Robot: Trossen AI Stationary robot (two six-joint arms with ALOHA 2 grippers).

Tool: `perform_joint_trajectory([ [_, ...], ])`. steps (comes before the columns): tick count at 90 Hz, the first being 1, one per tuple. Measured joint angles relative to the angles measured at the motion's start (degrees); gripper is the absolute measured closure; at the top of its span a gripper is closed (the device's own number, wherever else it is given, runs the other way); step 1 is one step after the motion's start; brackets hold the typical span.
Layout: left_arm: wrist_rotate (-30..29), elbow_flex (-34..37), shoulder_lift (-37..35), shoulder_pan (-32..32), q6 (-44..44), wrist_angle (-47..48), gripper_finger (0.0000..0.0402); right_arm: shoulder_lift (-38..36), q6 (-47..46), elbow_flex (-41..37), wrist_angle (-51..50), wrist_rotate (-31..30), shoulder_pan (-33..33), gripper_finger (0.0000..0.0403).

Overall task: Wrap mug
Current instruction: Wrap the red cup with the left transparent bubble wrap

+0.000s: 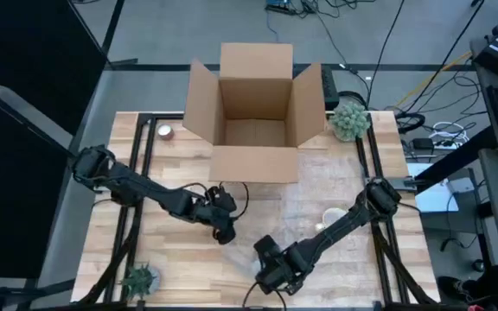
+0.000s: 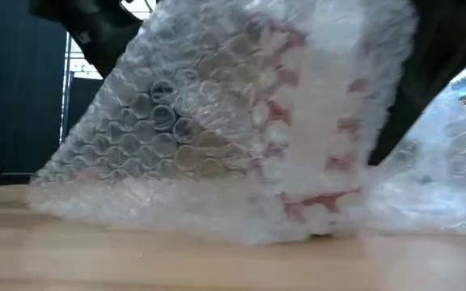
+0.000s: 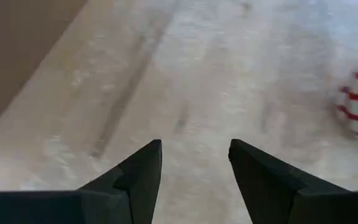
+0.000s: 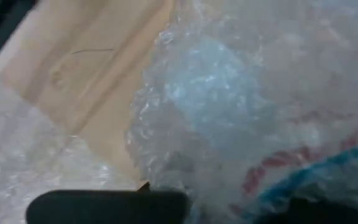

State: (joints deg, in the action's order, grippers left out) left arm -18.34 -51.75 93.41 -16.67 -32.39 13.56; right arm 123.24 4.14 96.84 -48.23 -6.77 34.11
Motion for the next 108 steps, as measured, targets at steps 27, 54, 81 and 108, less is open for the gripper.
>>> perform_joint_trajectory([
  [27, 3.09, -0.04, 8.05, 3.61, 6.14, -2.1, 0.0221, -0.09, -0.4, 0.0, 0.01, 1.16, 0.08, 0.0389],
  [54, 4.52, -0.37, 12.76, 4.66, 7.44, -4.63, 0.0315, -0.11, -0.44, 0.02, -0.13, 1.27, -0.25, 0.0389],
  [81, 5.59, 0.2, 3.02, 0.99, 5.78, -3.01, 0.04, -0.16, -0.48, 0.04, -0.21, 1.73, -1.66, 0.0389],
  [108, 5.13, 0.0, -3.75, -3.69, 6.44, -10.84, 0.04, -0.18, -0.19, 0.04, 0.11, 2.74, -4.06, 0.0389],
])
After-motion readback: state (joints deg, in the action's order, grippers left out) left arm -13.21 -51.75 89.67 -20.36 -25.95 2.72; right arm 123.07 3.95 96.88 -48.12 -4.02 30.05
